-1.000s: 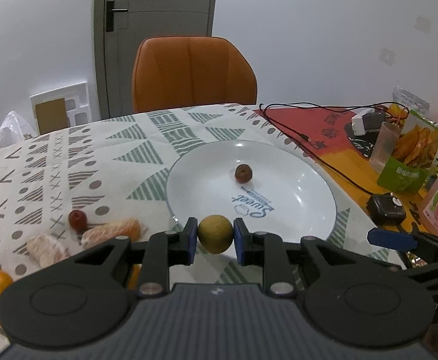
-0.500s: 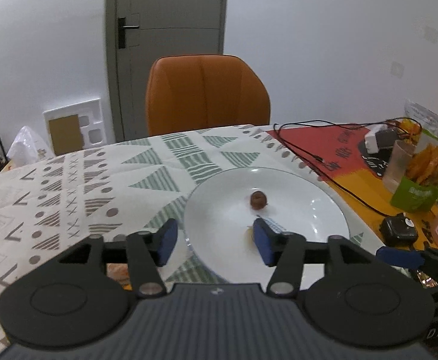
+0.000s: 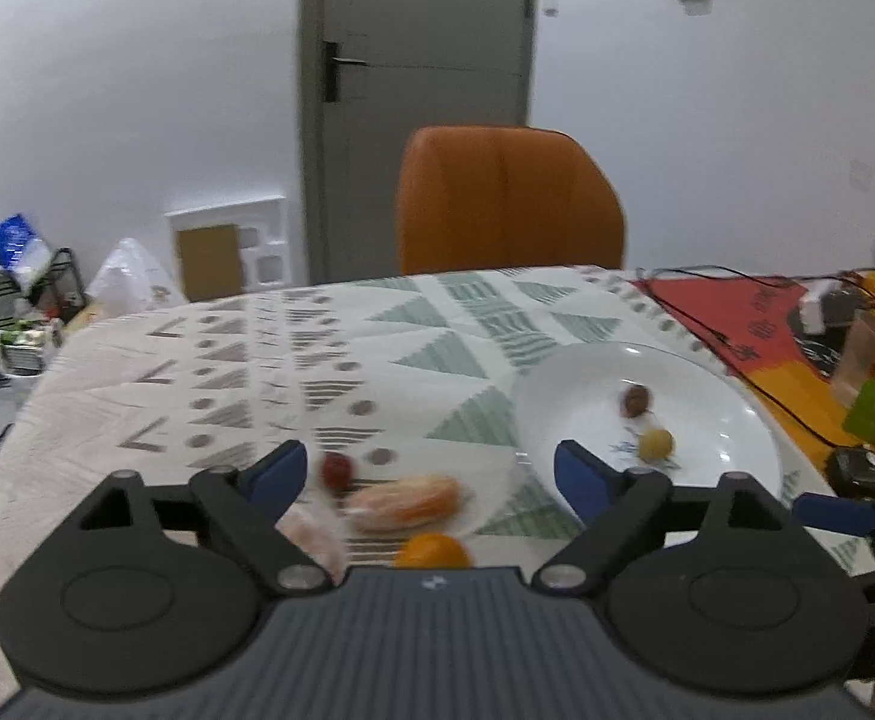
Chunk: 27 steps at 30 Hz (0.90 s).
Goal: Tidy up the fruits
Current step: 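Grasp a large orange with the right tool while the left grasps a kumquat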
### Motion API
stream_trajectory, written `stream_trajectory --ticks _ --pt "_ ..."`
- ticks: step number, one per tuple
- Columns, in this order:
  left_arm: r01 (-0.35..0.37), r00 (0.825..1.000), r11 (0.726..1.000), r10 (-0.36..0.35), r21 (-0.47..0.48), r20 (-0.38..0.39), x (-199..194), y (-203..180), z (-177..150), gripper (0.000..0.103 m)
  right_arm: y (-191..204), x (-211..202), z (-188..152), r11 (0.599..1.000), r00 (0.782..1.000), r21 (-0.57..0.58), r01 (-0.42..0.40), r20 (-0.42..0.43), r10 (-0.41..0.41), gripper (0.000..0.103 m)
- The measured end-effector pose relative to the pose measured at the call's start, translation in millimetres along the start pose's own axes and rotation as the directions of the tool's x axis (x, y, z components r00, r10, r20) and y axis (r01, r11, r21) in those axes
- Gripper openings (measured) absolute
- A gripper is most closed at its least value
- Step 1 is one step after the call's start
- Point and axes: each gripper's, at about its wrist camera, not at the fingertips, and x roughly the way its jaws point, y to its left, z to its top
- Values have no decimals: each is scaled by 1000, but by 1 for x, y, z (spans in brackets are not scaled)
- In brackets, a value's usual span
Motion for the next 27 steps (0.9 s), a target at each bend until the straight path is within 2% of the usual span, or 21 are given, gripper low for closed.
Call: stream_trajectory --ticks 20,27 --pt "-104 992 988 111 -110 57 -42 80 -16 92 52 8 -6 995 998 -78 -69 -21 68 103" --pt "-124 990 976 134 -179 46 -45 106 -24 92 72 17 -5 987 995 -123 -102 -20 100 102"
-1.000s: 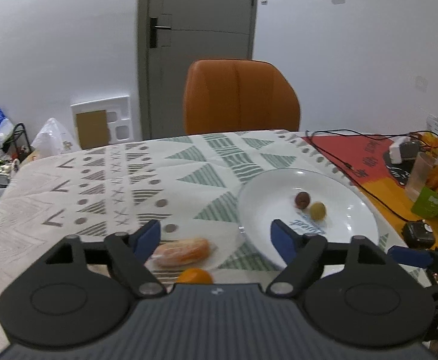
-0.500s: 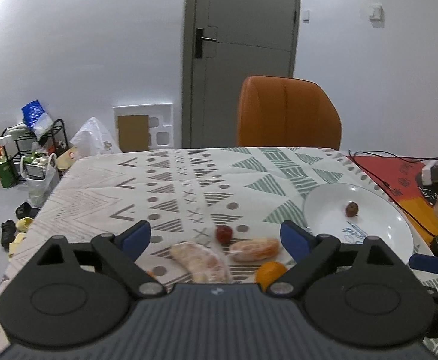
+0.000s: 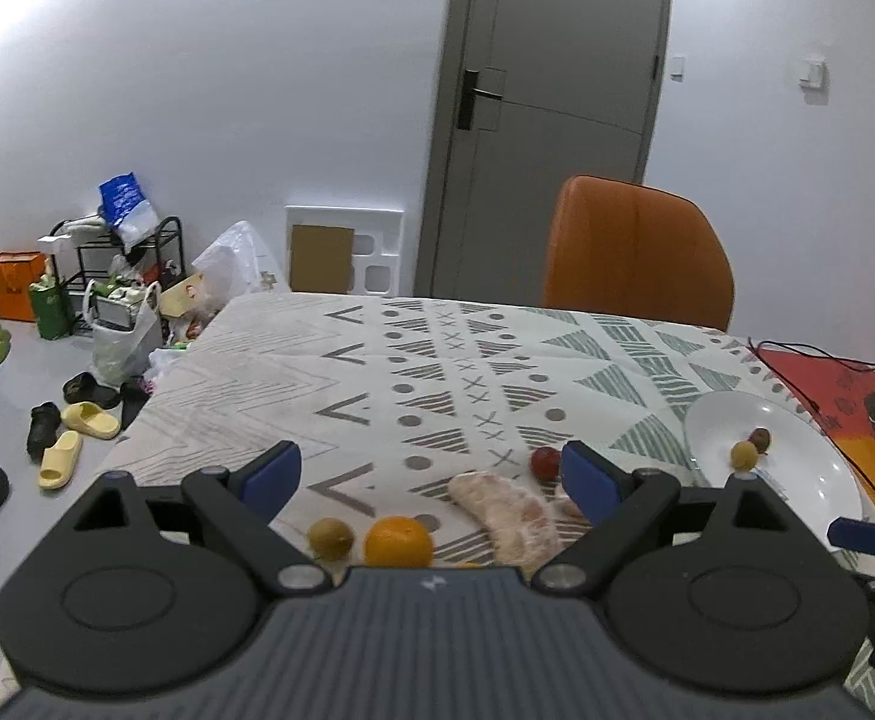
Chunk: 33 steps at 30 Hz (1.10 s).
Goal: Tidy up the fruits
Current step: 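Grasp a large orange with the right tool while the left grasps a kumquat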
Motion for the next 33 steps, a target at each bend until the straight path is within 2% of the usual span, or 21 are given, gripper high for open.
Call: stream_trajectory --ticks 16,18,23,30,33 --pt "7 999 999 -9 -52 -33 14 28 -16 88 13 34 -1 1000 998 -12 -24 -64 23 80" --pt "6 999 998 -9 -60 -40 16 31 -19 85 14 40 -2 1000 997 -11 -23 -76 22 79" --pt "17 997 995 -24 -95 -77 23 38 -32 70 19 54 -4 999 994 -19 -26 -111 24 72" --pt "37 989 991 -55 -130 -137 35 49 -48 59 27 72 -7 999 989 -50 -21 -146 13 69" --pt "53 985 989 -75 -139 -154 39 53 -52 48 31 79 -7 998 988 -62 -10 -152 0 68"
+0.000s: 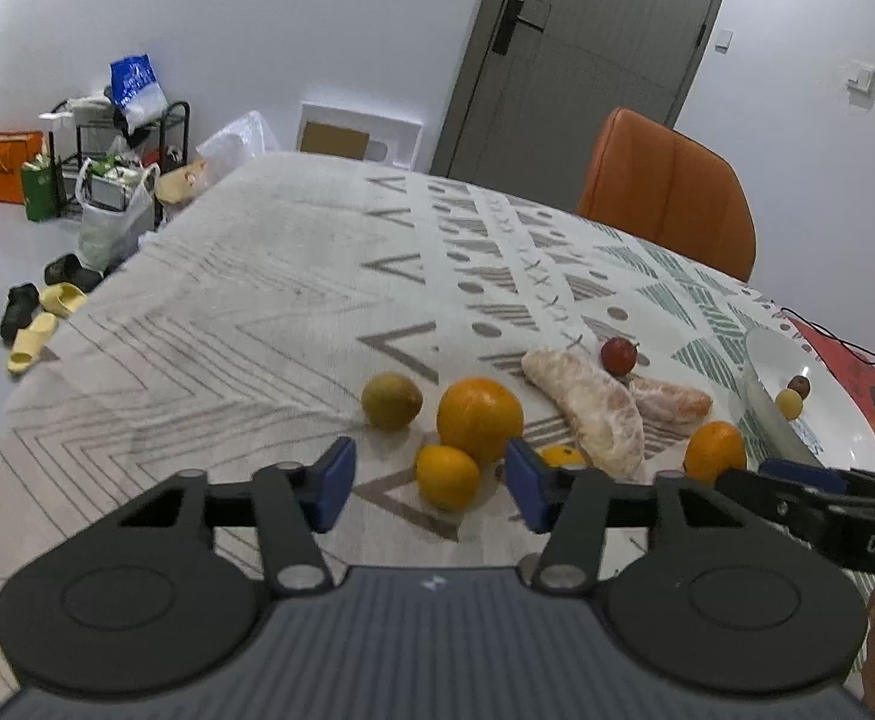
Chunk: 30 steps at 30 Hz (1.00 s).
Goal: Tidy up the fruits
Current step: 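Grasp a large orange with the right tool while the left grasps a kumquat, then release the orange onto the plate with the right tool while the left carries the kumquat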
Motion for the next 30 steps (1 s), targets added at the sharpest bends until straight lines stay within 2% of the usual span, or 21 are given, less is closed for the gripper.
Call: stream_trajectory --ticks 2,7,10,18,21,30 --pt "12 1000 1000 -12 1 -11 3 1 -1 43 2 3 0 1000 1000 -3 5 -4 -5 68" --pt "19 1000 1000 -19 16 -2 7 1 -4 42 5 11 2 1000 1000 -11 20 -13 -20 68" --pt "34 999 999 -34 9 -11 9 3 -2 22 6 15 2 1000 999 -13 27 -17 -27 68" --pt "21 1000 1000 -21 -2 -4 5 8 2 22 5 25 3 998 998 -30 62 -11 -62 66" --pt "18 1000 1000 -18 -8 2 3 8 4 22 1 28 2 998 997 -23 67 -24 -67 39" --pt "31 999 999 -31 19 29 -5 -8 9 22 -3 5 -1 999 999 -11 43 21 -43 38"
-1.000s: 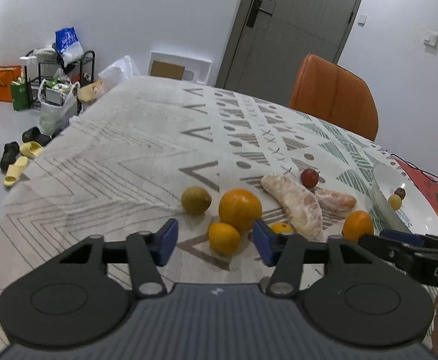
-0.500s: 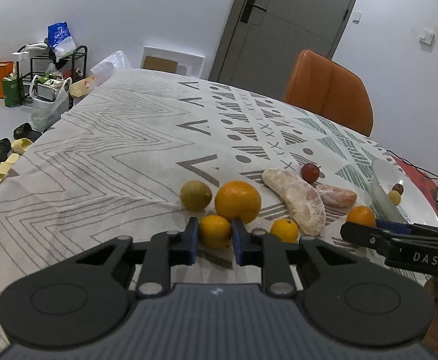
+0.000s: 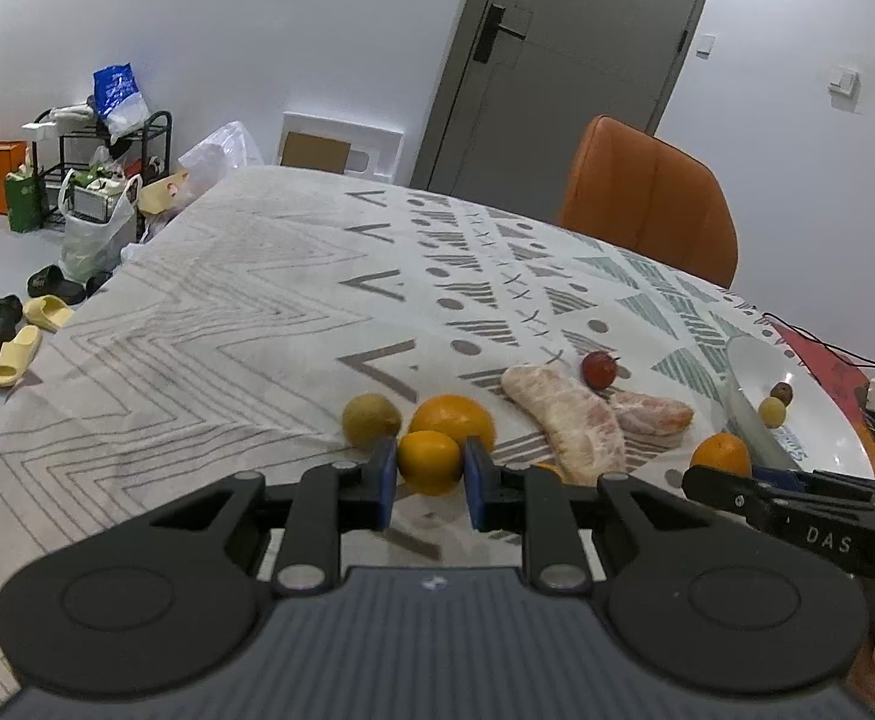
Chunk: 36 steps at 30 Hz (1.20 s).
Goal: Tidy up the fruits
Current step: 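Release the orange onto the plate with the right tool while the left carries the kumquat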
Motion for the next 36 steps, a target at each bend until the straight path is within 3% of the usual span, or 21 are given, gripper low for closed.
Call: stream_trajectory --ticks 36 --pt "140 990 974 -141 177 -7 13 -116 8 22 -87 -74 -10 981 983 146 125 113 -142 38"
